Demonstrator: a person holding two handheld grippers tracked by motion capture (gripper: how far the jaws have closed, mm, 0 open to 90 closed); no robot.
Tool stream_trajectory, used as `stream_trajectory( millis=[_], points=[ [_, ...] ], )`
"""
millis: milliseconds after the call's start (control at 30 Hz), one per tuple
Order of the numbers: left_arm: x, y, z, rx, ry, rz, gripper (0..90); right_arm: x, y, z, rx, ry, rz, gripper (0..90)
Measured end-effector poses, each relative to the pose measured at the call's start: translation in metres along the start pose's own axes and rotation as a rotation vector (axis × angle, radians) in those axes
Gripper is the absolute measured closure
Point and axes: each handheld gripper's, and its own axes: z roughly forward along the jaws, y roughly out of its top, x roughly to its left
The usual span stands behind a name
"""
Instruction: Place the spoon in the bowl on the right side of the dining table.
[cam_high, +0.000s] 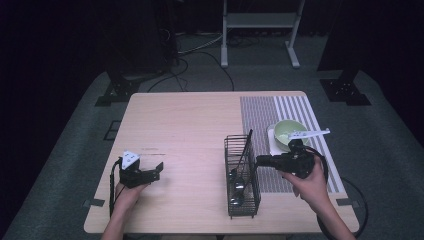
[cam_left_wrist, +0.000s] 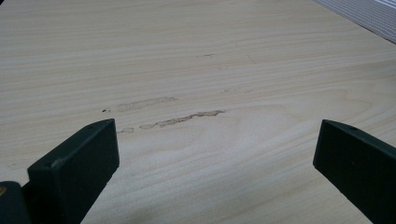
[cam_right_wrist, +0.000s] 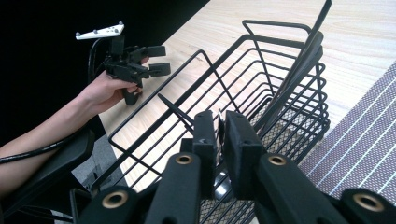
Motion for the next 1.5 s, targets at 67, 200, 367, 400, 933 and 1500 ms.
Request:
stream_trajectory(
  millis=[67, 200, 367, 400, 933, 1500],
  points=[
    [0.0, 0.0, 0.0, 0.0, 0.0, 0.0, 0.0, 0.0, 0.0, -0.001, -0.003, -0.001, -0.002, 84.7],
    [0.0, 0.0, 0.0, 0.001, 0.001, 0.003, 0.0, 0.002, 0.0, -0.001, -0.001, -0.006, -0.003, 87.9],
    [0.0, 0.0, 0.0, 0.001, 0.001, 0.001, 0.0, 0.004, 0.0, -0.003, 0.003, -0.013, -0.009, 88.0],
    [0.0, 0.0, 0.0, 0.001, 0.001, 0.002, 0.0, 0.005, -0.001, -0.003, 0.004, -0.014, -0.008, 88.1],
    [0.0, 0.0, 0.0, -0.001, 0.001, 0.004, 0.0, 0.016, 0.005, -0.014, -0.003, -0.034, -0.026, 88.4],
    [0.0, 0.0, 0.0, 0.0, 0.001, 0.005, 0.0, 0.023, 0.013, -0.026, -0.027, -0.04, -0.029, 88.4]
  ],
)
